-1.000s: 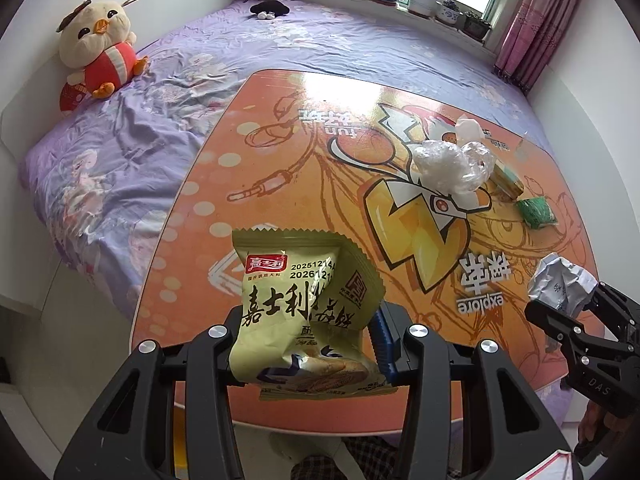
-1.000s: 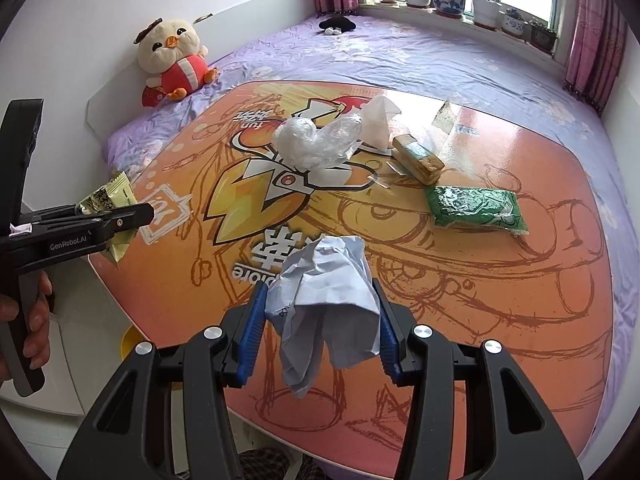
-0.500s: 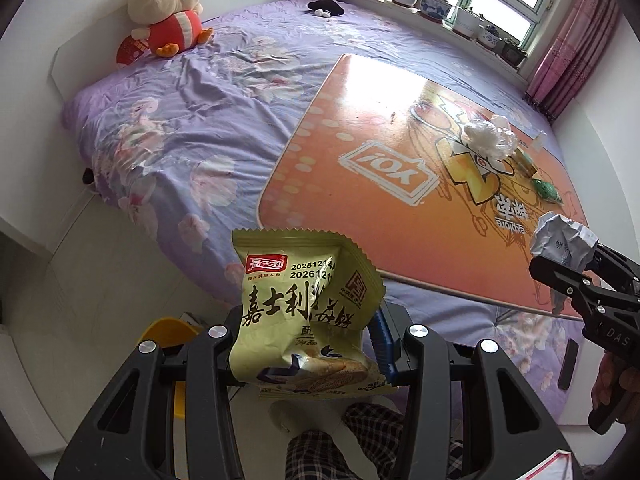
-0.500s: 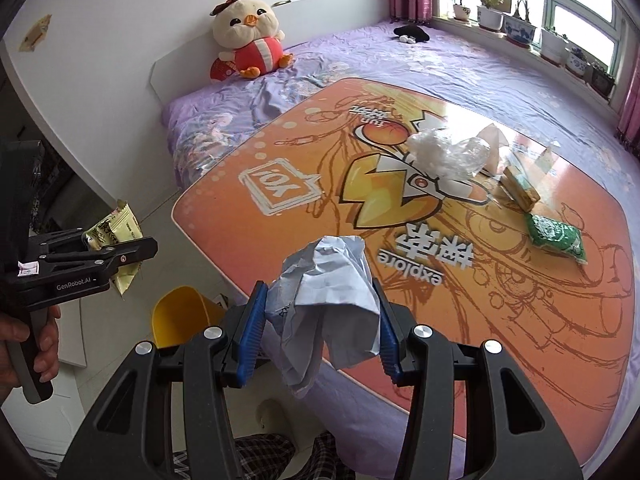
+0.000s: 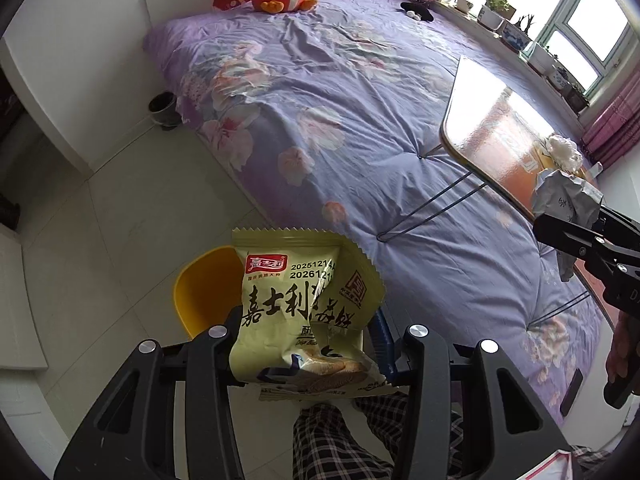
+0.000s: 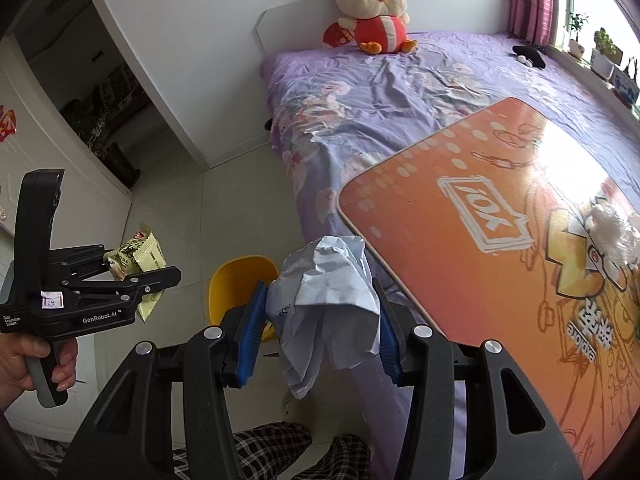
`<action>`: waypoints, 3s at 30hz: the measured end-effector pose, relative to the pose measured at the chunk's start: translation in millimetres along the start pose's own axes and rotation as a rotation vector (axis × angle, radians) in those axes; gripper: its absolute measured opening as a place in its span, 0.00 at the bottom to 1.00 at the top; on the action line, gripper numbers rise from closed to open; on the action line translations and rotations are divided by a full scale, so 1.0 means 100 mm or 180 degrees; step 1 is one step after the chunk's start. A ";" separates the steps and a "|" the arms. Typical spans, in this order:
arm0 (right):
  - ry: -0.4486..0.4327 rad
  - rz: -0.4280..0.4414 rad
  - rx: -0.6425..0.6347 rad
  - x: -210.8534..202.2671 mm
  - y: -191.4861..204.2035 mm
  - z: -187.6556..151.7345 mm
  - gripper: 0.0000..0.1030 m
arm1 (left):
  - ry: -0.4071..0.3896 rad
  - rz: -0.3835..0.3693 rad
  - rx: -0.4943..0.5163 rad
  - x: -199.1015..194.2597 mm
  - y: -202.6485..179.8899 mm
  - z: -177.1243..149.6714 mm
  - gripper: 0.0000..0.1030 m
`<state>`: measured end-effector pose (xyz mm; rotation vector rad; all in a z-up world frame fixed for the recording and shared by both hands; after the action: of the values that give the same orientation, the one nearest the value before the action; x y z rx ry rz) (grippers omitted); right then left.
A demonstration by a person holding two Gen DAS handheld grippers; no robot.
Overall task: Collect trash
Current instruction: 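Carry wrapper with left tool while right tool carries paper to bin, then open left tool over yellow bin while right tool releases paper into it, then move both open tools back over the orange table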
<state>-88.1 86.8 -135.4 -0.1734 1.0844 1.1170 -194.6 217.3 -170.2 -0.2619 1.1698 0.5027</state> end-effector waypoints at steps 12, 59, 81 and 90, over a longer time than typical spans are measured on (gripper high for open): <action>0.0660 0.0537 -0.0557 1.34 0.66 0.00 0.49 | 0.0281 0.0130 -0.0499 0.67 0.83 -0.54 0.44; 0.1768 0.0764 -0.0949 3.58 0.52 -0.46 0.64 | 0.0822 0.0254 -0.0744 2.33 1.66 -0.72 0.62; 0.0879 0.0226 -0.0644 1.44 0.95 -0.16 0.70 | 0.0339 0.0368 -0.0438 0.68 1.31 -0.30 0.77; 0.0472 -0.0220 -0.0479 0.59 0.81 -0.31 0.78 | 0.0081 0.0201 -0.0159 0.29 0.92 -0.12 0.89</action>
<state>-170.1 144.3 -165.6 -0.4152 1.1166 1.1372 -242.3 297.8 -195.5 -0.2756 1.1941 0.5858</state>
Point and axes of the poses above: each gripper's, at about its wrist camera, not at the fingertips, and x roughly the way its jaws point, y to its left, z to its top, the point moved 2 cm from there along x, roughly the way its jaws point, and after that the axes turned 12 degrees about z, right-handed, at the moved point
